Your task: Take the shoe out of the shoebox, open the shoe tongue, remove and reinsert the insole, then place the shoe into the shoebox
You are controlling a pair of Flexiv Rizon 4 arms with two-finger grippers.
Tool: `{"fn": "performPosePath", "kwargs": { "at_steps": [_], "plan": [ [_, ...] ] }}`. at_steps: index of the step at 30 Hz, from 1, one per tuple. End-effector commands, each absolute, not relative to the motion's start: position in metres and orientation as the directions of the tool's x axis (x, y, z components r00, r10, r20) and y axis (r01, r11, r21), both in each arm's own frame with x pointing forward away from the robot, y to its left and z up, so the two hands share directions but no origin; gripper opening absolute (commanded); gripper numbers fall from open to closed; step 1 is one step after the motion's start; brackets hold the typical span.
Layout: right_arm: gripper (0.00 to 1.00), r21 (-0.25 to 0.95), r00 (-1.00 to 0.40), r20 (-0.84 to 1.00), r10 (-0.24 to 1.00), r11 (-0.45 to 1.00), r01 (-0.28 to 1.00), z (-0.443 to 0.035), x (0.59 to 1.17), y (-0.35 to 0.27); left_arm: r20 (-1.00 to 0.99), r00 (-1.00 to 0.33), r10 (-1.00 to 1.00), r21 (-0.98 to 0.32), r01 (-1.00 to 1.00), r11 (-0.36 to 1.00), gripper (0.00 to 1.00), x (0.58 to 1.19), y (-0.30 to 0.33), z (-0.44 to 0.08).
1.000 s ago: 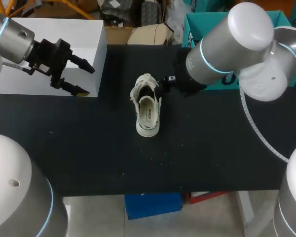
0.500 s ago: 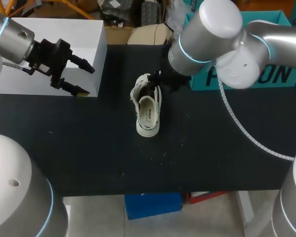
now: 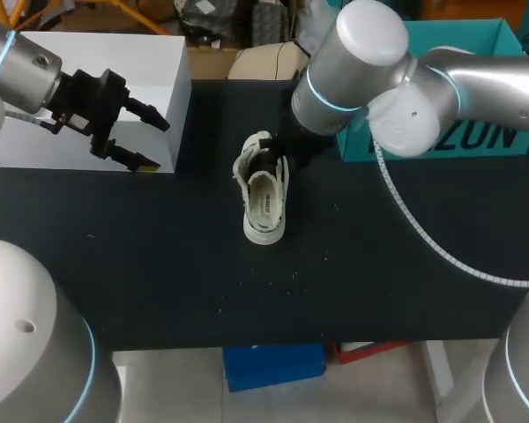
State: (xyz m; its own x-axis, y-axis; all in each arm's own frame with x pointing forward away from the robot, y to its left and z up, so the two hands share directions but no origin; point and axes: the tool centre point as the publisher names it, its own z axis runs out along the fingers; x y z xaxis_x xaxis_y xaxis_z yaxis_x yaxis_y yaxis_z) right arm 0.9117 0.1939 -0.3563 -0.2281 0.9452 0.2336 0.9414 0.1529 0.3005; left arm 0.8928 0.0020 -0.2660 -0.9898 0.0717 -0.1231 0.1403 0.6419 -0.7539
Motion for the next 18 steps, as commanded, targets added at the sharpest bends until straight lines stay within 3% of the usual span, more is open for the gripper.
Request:
{"fn": "performPosePath", "kwargs": {
  "at_steps": [1,18],
  "plan": [
    [0.44,0.286,-0.225,0.238,0.945,0.153,0.946,-0.368,0.918,0.194,-0.125,-0.990,0.068,-0.752,0.139,0.645,1.00,0.892,0.001,-0.267],
    [0.36,0.223,-0.229,0.217,0.949,0.180,0.958,-0.405,0.925,0.191,-0.125,-0.990,0.068,-0.752,0.139,0.645,1.00,0.892,0.001,-0.267]
  ]
}}
